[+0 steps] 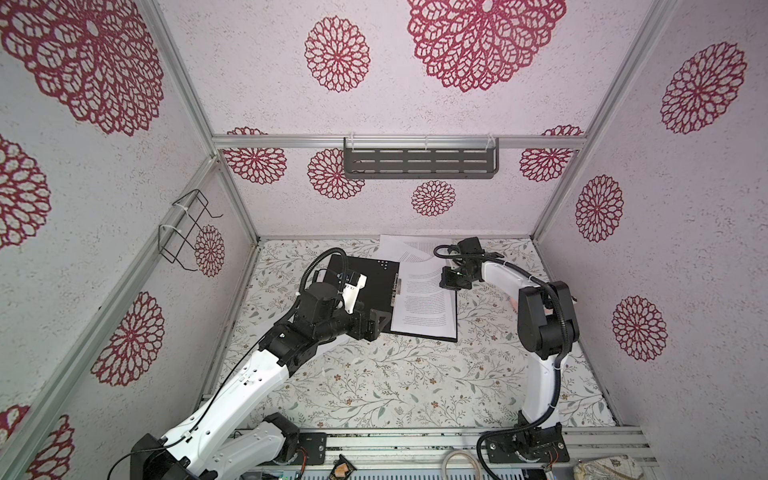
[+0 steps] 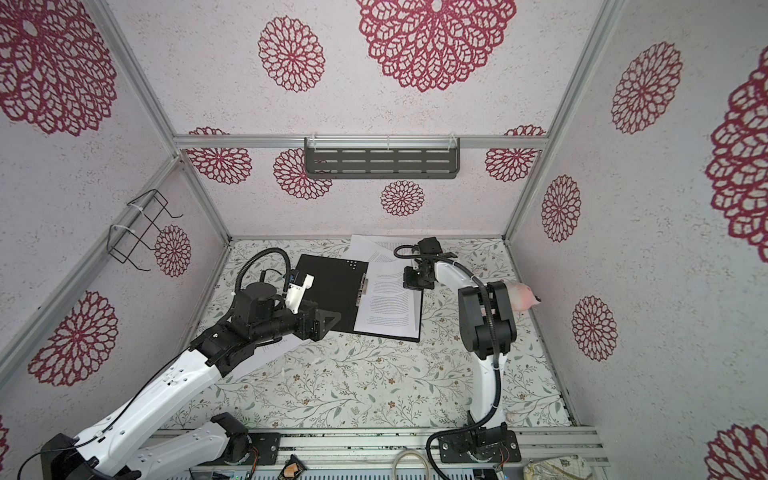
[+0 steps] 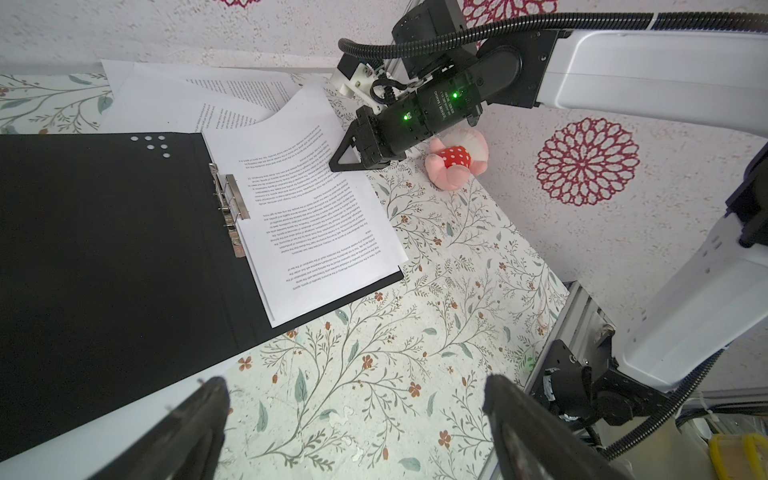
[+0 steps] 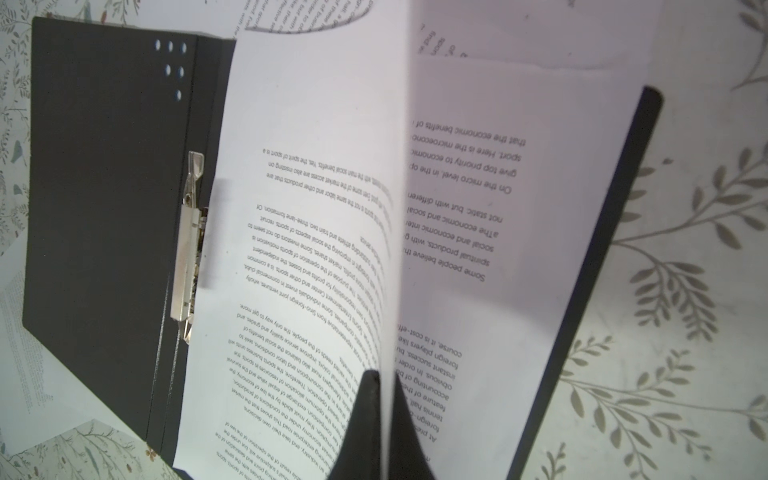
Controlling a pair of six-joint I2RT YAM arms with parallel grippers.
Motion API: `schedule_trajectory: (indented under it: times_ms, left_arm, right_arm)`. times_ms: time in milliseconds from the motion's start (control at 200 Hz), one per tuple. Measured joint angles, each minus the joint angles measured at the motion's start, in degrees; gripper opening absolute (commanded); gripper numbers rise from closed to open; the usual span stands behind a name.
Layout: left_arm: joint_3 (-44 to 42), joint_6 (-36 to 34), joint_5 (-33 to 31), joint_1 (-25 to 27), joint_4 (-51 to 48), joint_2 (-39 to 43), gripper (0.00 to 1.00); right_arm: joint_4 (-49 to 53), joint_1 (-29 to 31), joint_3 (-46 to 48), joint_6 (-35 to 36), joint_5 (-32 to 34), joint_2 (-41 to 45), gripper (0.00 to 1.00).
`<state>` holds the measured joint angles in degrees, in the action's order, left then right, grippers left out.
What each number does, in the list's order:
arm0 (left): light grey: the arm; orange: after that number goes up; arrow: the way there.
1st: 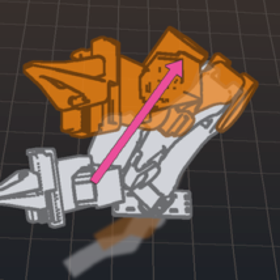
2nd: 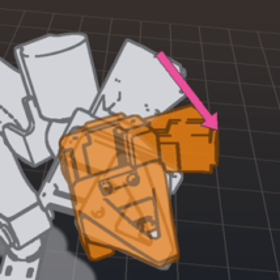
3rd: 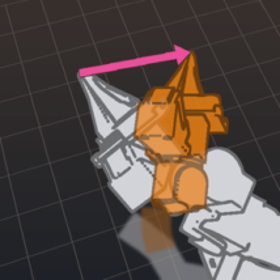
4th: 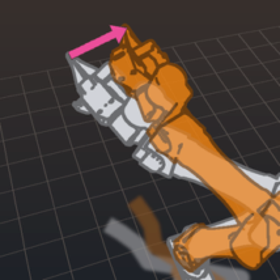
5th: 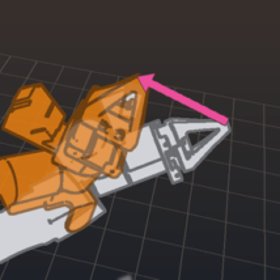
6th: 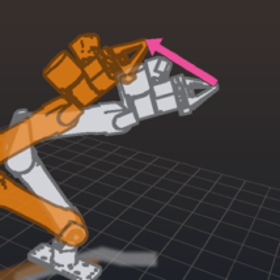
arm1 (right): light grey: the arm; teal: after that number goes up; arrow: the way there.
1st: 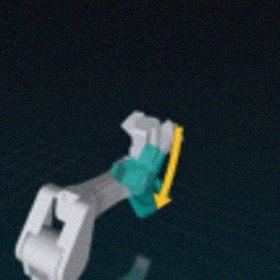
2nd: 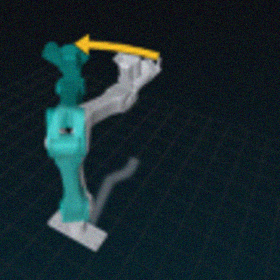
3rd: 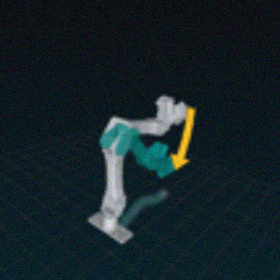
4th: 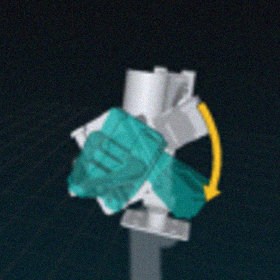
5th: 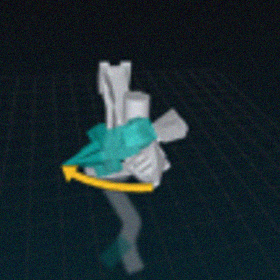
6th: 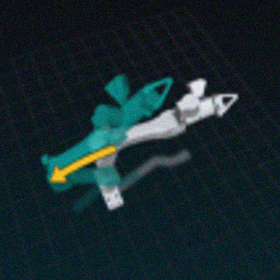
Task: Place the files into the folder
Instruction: 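Lower the sheet onto the folder pages with right gripper while left holds the clip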
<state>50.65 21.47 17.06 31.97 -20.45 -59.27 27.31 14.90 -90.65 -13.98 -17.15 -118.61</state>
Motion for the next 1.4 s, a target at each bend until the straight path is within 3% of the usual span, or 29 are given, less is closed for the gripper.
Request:
schedule_trajectory:
  times_ms: [1141,1306,1396]
  left_arm:
    - [0.00,0.00,0.02,0.00,0.00,-0.33,0.99]
    - [0.00,0.00,0.02,0.00,0.00,-0.44,0.99]
    - [0.00,0.00,0.00,0.00,0.00,-0.44,0.98]
  right_arm:
    - [-0.07,0.22,0.04,0.00,-1.07,-0.63,0.00]
    - [-0.07,0.22,0.09,-0.02,-1.05,-0.68,0.10]
    - [-0.11,0.22,0.13,-0.22,-1.05,-0.68,0.21]
